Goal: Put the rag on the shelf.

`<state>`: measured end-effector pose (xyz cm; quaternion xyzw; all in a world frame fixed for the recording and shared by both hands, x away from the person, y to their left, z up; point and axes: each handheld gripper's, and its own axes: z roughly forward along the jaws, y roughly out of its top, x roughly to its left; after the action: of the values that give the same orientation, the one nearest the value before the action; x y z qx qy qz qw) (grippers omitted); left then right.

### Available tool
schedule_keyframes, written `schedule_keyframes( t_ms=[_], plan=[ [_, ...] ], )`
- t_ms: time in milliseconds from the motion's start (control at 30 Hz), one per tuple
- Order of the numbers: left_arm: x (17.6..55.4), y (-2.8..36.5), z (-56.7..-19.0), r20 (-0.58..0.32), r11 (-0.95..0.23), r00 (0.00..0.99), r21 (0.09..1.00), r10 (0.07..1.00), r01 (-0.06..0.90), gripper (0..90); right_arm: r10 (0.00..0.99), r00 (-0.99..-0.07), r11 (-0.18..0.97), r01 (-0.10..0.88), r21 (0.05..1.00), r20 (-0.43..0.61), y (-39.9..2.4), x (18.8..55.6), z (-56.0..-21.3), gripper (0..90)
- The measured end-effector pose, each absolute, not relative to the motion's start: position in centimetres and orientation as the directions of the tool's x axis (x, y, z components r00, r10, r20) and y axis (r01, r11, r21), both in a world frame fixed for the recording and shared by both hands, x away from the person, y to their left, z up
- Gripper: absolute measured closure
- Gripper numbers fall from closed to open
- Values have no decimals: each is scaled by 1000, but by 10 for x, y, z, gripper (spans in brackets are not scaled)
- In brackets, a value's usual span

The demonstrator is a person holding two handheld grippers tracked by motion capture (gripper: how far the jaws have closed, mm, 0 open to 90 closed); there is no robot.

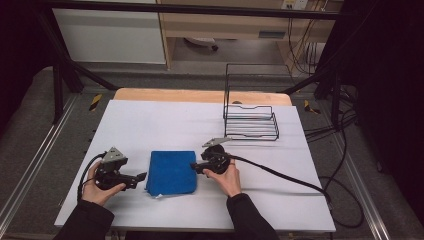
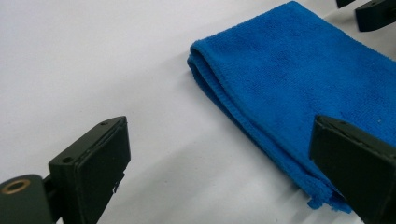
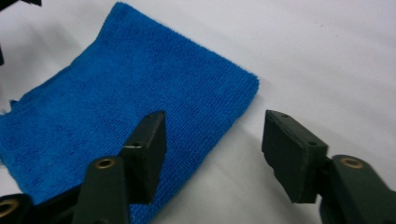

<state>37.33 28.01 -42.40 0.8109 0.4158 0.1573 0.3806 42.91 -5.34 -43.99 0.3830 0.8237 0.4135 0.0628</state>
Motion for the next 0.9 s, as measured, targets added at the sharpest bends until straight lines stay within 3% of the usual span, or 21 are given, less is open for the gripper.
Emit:
schedule_keyframes(
  t_ms=[633,900],
  plan=[
    [373,280,-424,-40,-362,591,756,806,546,58,690,-668,346,642,684,278,-39,424,-453,823],
    [373,281,-425,-37,-367,592,752,805,547,58,710,-641,314,659,684,291,-43,418,-441,867]
  ],
)
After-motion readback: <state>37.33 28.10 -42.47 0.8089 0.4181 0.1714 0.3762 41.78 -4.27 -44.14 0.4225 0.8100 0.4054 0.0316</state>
